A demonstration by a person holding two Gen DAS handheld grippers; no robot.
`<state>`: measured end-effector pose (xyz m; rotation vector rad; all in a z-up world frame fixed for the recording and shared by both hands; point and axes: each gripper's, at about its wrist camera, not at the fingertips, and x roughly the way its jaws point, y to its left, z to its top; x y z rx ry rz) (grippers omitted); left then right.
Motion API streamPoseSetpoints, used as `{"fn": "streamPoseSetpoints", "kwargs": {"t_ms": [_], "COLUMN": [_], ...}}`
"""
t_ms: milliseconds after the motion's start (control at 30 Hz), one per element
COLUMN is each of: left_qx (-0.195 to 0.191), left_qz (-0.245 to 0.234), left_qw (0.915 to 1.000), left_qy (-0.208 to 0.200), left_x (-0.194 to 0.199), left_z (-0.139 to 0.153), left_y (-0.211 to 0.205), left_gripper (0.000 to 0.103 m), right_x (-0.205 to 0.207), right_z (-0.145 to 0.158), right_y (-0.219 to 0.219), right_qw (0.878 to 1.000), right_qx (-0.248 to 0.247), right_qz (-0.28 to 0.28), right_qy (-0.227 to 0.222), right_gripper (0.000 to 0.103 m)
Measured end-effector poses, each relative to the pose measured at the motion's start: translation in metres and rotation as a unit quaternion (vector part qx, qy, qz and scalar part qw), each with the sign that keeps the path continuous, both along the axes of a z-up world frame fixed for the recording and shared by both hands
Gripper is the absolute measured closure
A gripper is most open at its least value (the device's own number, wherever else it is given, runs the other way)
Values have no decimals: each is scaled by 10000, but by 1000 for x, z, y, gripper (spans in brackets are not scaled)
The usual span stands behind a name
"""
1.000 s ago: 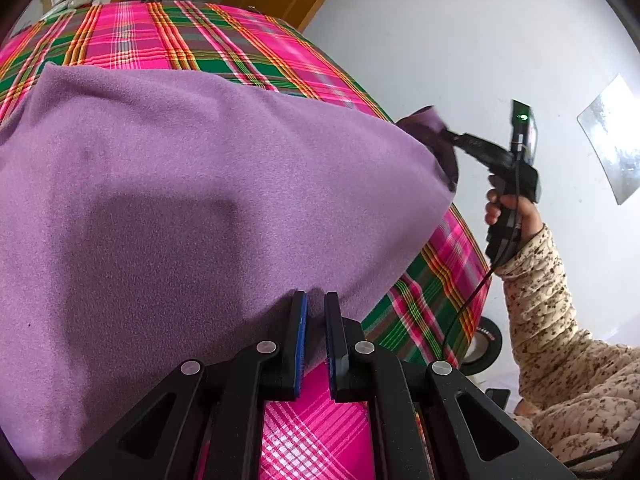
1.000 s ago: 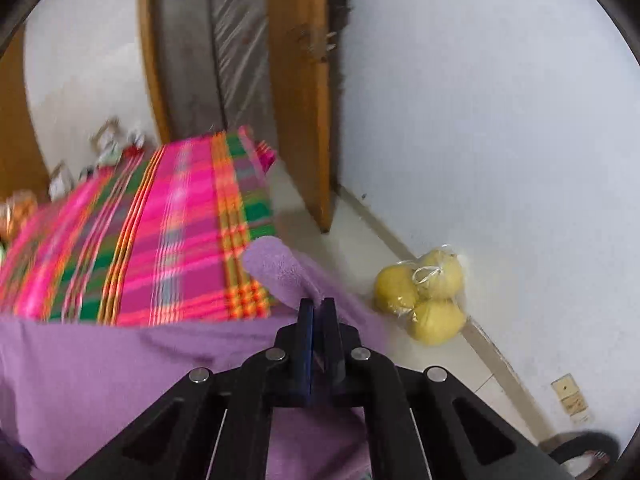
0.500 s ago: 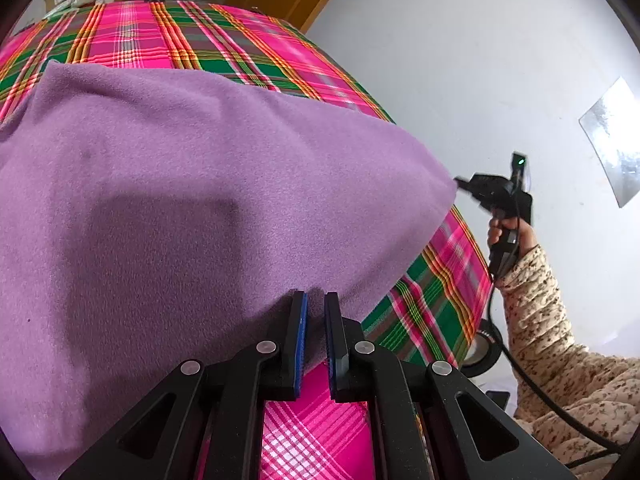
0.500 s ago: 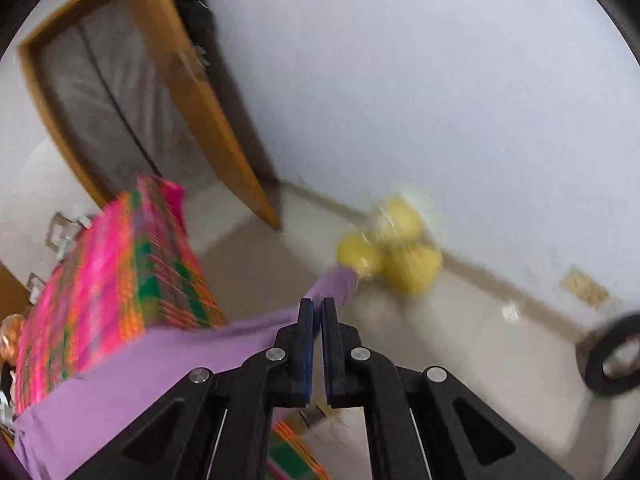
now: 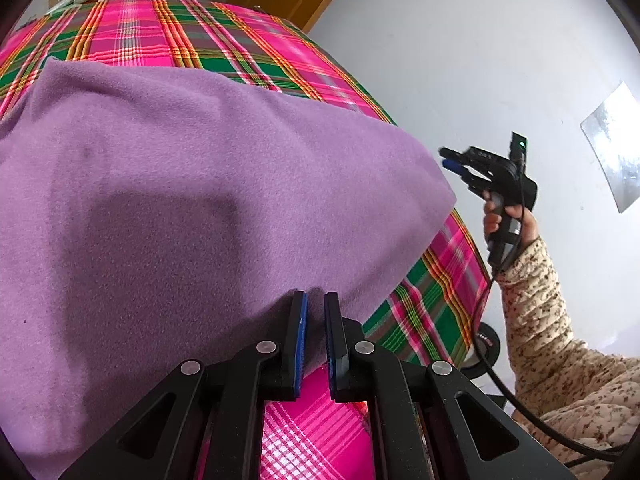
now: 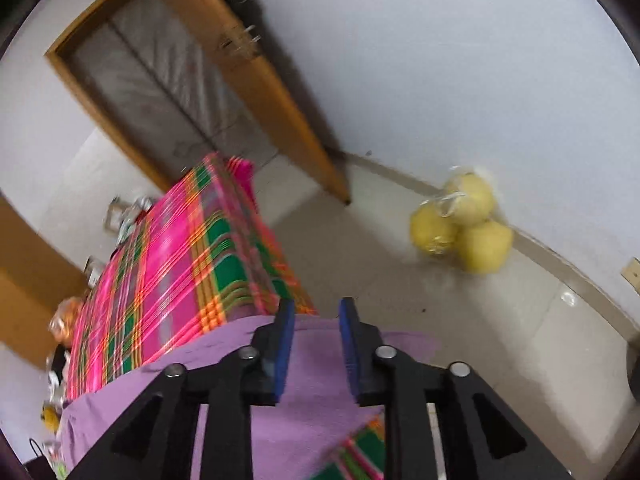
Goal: Fold clothes
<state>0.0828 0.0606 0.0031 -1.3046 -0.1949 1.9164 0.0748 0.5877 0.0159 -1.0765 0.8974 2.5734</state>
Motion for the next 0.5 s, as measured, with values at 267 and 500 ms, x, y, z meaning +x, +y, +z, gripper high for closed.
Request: {"fn": "streamPoseSetpoints", "kwargs": {"t_ms": [267, 500], "left_qx": [97, 231], "left_qz": [-4, -11], "left_qw": [9999, 9996], "left_qy": [-59, -152], "left_x": [-2, -4], "left_z": [-2, -4], "left_y": [-6, -8], "left_gripper": [95, 95], "right_x": [-10, 18], "right_z": [-20, -26], "right_y": [-14, -8], "right_qw": [9991, 9984], "right_qx": [-279, -522], "right_qz": [291, 212], "right_qy": [-104, -54], "right_gripper": [68, 57]}}
